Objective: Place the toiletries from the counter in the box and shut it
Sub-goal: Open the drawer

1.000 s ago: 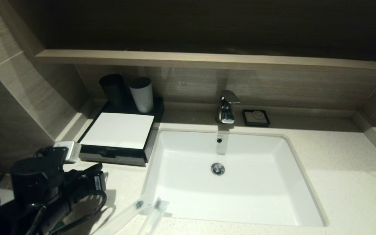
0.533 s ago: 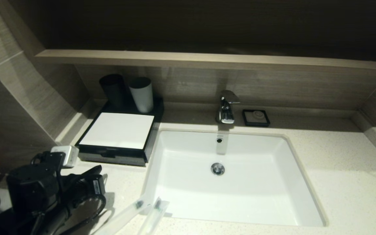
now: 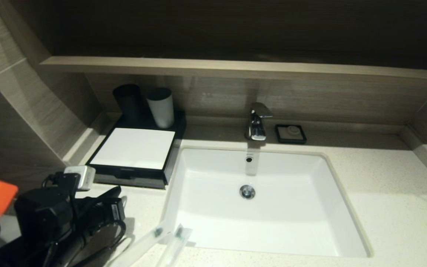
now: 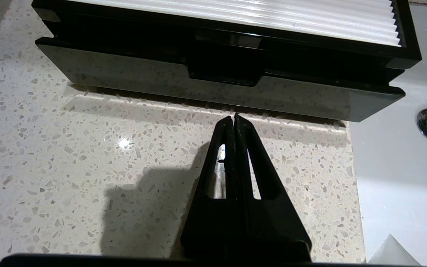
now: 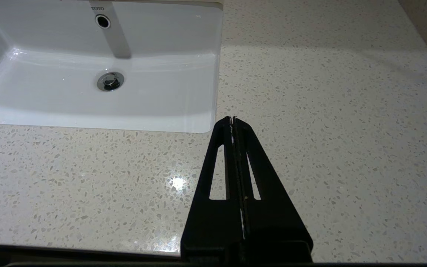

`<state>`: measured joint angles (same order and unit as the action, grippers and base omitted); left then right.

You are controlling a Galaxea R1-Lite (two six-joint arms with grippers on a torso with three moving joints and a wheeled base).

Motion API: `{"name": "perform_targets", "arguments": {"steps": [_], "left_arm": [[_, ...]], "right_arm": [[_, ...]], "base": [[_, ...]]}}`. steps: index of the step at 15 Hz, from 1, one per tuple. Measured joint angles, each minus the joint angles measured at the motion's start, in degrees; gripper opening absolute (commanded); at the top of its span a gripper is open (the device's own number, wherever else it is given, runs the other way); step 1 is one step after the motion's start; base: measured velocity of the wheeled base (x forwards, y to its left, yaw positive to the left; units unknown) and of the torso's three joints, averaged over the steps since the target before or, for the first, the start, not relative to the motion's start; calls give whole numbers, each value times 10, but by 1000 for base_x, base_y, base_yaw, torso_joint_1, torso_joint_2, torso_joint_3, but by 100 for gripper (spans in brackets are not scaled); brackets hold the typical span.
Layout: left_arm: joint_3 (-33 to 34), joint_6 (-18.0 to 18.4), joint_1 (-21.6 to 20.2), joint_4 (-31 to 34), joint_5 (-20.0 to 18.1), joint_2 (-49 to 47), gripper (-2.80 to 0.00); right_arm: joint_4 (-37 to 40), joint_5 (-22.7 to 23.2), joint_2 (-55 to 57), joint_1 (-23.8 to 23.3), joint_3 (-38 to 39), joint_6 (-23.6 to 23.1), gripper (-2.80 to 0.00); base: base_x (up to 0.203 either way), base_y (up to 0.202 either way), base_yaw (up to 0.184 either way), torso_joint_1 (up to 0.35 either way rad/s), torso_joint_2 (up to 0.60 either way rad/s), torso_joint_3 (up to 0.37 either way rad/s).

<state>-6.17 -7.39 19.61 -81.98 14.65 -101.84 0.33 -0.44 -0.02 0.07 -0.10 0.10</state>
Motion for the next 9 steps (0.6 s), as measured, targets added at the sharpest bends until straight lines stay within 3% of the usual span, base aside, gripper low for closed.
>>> {"name": "perform_targets", "arguments": {"steps": [9], "left_arm": [[1,0,2,-52,6,-42,-280]], "right_arm": [[0,0,0,0,0,0,-280]], "base": [[0,0,0,0,0,0]]}}
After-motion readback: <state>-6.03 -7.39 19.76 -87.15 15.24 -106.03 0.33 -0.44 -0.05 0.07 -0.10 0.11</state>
